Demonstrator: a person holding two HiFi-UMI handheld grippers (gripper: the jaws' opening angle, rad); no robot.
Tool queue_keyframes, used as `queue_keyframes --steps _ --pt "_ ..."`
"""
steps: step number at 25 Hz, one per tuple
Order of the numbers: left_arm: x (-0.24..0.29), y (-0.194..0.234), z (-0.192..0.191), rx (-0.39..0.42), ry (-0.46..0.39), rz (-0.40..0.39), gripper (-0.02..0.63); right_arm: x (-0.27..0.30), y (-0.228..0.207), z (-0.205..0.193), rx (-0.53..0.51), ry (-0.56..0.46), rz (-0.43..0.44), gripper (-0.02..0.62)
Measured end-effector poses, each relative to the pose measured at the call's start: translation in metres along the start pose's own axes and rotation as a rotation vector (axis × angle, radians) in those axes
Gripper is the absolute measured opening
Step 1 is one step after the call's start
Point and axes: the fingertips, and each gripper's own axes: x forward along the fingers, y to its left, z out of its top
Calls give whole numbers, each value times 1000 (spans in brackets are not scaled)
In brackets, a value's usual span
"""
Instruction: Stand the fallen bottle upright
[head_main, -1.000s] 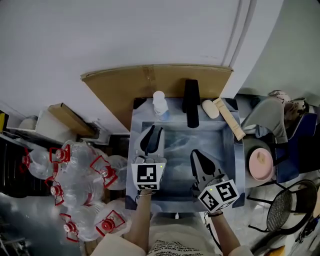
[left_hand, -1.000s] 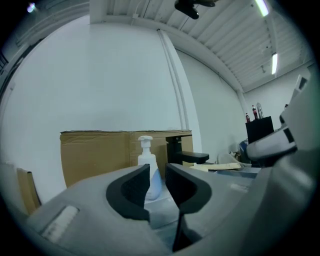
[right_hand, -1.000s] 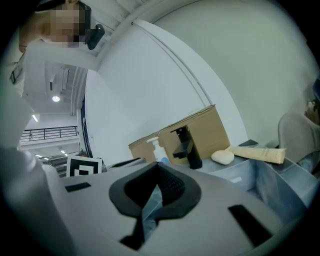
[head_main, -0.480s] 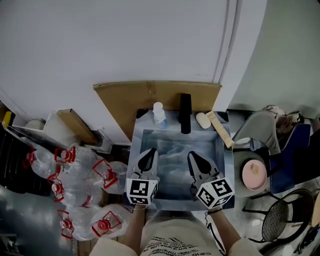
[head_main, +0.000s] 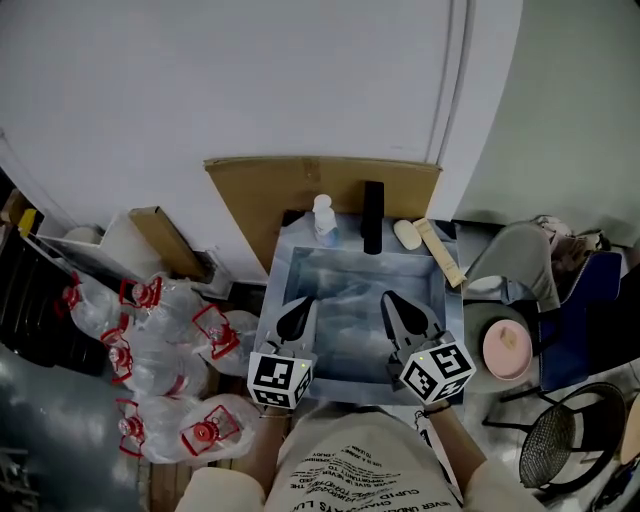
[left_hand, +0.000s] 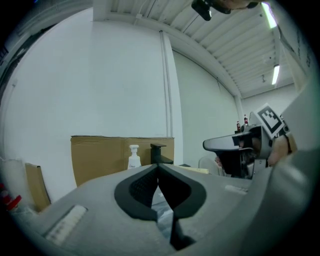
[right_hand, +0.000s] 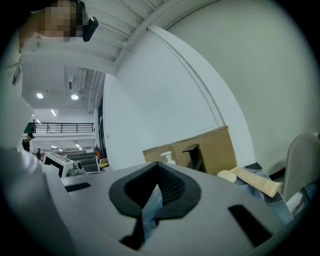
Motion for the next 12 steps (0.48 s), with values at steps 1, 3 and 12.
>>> queue_keyframes --steps 1,3,12 --pt "-2 -1 3 3 -5 0 26 -2 0 1 3 -3 5 4" --pt "-8 -4 7 2 -12 0 26 -6 -1 1 9 -7 11 4" --pt "-29 -5 19 -2 -39 20 26 -21 -5 8 -5 -31 7 3"
